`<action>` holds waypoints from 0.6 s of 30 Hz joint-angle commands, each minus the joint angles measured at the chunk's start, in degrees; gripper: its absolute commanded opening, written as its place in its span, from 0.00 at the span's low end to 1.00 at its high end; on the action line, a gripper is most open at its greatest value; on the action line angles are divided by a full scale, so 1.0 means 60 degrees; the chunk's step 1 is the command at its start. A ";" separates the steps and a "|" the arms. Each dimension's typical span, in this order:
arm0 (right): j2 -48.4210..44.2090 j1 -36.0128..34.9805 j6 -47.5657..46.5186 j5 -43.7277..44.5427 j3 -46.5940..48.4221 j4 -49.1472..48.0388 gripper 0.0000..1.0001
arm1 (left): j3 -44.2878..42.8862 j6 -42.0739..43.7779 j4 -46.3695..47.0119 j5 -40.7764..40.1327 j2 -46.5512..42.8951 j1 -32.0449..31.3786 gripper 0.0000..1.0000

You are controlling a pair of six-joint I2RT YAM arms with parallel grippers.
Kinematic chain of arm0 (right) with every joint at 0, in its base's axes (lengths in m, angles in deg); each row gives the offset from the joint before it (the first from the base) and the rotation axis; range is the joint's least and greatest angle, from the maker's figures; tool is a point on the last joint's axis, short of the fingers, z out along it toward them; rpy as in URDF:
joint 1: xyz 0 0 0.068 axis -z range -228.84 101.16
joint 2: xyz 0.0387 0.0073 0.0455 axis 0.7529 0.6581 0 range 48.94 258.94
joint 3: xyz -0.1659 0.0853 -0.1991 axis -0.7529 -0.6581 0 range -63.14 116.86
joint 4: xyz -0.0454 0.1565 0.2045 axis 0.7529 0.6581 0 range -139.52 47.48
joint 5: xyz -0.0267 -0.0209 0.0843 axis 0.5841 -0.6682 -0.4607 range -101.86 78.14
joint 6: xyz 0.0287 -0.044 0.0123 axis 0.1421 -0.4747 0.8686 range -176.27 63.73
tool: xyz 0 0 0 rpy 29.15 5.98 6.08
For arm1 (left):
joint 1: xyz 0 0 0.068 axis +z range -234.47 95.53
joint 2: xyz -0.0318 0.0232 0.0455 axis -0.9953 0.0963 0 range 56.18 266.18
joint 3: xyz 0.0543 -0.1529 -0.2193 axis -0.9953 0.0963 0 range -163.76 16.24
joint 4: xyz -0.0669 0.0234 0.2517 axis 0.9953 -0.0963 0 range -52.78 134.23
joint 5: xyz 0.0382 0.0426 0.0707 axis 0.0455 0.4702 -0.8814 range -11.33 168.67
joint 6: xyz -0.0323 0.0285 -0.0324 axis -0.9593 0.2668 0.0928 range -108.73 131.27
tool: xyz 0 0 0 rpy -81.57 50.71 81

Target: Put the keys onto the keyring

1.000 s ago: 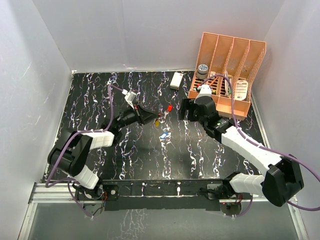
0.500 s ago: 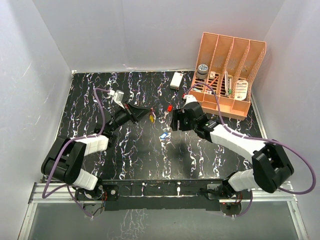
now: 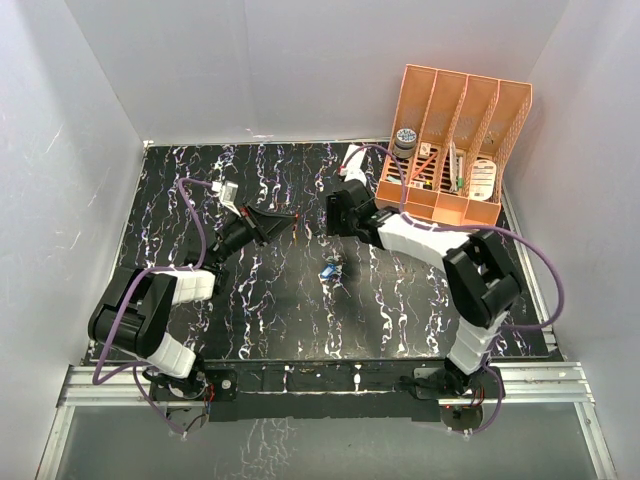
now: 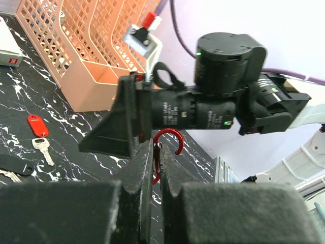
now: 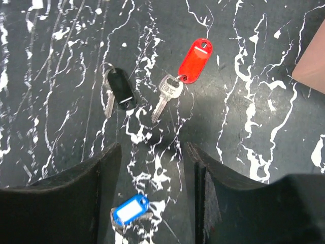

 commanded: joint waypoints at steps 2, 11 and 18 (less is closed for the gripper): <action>0.0865 0.0004 0.0587 0.0897 0.0922 0.0161 0.46 | 0.0060 0.0067 0.0834 0.0311 -0.0370 0.0204 0.00; 0.1523 0.0011 0.1086 0.1088 0.1322 0.0160 0.43 | 0.0146 -0.0366 0.1591 0.0730 -0.0189 0.0461 0.00; 0.1512 0.0028 0.1057 0.1164 0.1319 0.0123 0.43 | 0.0176 -0.0807 0.2382 0.0879 0.0230 0.0518 0.00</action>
